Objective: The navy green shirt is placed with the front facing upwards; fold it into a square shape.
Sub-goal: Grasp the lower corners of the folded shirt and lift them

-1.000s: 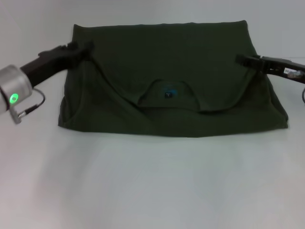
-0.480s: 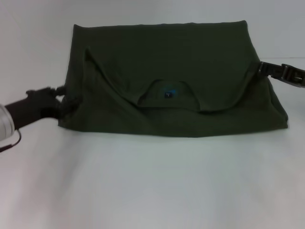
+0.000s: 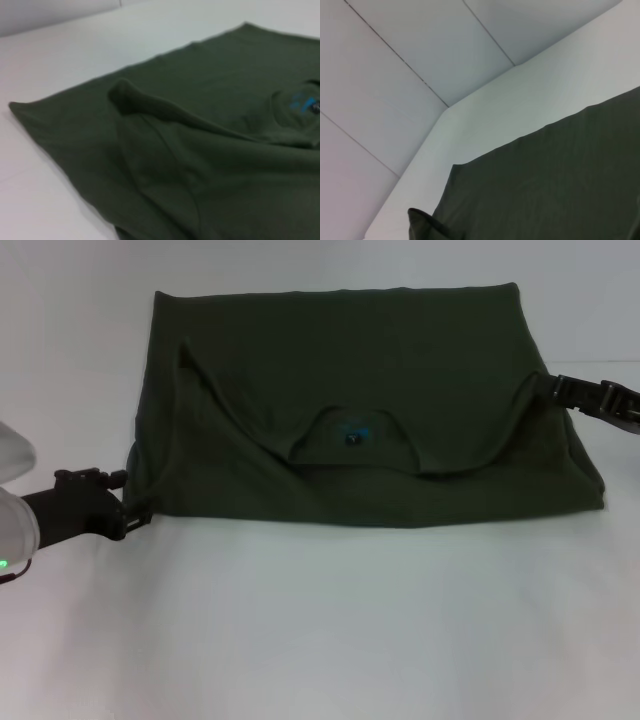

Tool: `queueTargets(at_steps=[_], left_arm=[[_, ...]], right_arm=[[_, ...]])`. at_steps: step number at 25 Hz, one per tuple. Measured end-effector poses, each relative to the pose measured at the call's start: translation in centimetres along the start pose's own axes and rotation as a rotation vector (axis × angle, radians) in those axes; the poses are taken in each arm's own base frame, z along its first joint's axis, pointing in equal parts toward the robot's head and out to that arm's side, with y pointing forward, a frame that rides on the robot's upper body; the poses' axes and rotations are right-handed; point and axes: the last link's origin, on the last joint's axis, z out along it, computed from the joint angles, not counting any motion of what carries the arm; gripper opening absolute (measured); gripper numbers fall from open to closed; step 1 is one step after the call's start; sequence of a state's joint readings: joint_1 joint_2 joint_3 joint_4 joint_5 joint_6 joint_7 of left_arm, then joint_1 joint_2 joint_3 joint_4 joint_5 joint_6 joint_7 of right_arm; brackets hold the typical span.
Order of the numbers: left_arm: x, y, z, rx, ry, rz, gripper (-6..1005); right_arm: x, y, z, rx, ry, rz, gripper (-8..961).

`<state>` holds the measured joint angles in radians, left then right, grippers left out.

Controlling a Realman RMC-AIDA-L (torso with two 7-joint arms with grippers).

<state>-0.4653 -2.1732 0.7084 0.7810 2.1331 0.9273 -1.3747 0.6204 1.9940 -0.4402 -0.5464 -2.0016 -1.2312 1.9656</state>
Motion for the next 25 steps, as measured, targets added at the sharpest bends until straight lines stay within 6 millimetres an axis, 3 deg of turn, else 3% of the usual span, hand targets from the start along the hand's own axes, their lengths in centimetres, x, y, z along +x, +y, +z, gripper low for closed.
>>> queueTargets(at_steps=[25], left_arm=[[0.5, 0.7, 1.5, -0.027, -0.080, 0.055, 497]], right_arm=[[0.3, -0.4, -0.1, 0.021, -0.006, 0.012, 615]])
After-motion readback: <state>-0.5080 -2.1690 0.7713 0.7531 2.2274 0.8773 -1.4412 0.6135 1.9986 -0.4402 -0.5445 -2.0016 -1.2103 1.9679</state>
